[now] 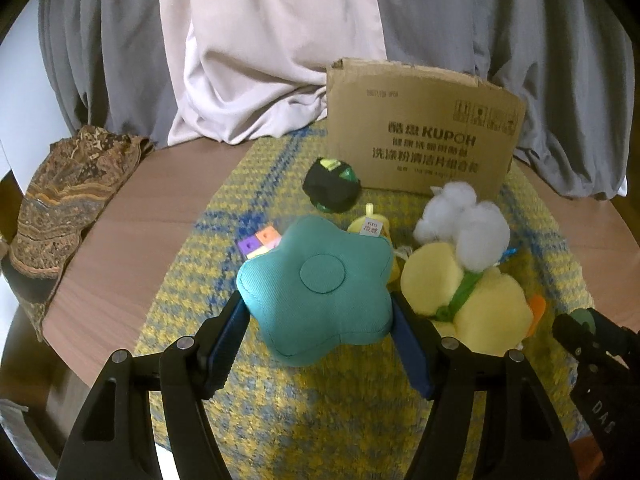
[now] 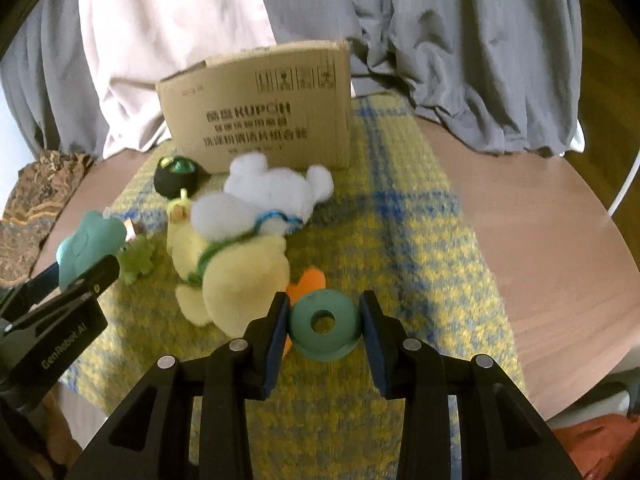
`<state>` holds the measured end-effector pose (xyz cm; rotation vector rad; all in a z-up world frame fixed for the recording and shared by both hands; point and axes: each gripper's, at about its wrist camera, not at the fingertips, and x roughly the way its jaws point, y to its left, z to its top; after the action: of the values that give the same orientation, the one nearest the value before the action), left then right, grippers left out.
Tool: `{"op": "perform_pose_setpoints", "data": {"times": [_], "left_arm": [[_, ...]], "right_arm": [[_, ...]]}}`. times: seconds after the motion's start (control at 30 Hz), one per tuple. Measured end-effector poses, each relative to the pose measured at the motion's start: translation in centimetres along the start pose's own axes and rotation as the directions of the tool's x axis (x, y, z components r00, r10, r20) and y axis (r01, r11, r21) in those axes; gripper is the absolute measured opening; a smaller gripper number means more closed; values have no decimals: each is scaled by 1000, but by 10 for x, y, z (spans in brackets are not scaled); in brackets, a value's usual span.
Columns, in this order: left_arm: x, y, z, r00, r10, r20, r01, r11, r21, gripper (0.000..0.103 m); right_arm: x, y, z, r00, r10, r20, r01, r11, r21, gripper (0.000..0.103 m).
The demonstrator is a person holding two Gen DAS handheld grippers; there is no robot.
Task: Organize objects
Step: 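Lift the teal ring and teal star plush and carry both over the cardboard box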
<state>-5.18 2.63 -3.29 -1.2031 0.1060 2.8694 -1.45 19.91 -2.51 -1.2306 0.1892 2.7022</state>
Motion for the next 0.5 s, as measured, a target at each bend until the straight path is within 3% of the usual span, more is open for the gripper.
{"op": "perform_pose_setpoints", "data": {"times": [0.5], "left_arm": [[-22, 2, 45, 996, 9, 92, -9, 1000, 0, 69]], "right_arm": [[-28, 3, 50, 992, 17, 125, -16, 1000, -10, 36]]}}
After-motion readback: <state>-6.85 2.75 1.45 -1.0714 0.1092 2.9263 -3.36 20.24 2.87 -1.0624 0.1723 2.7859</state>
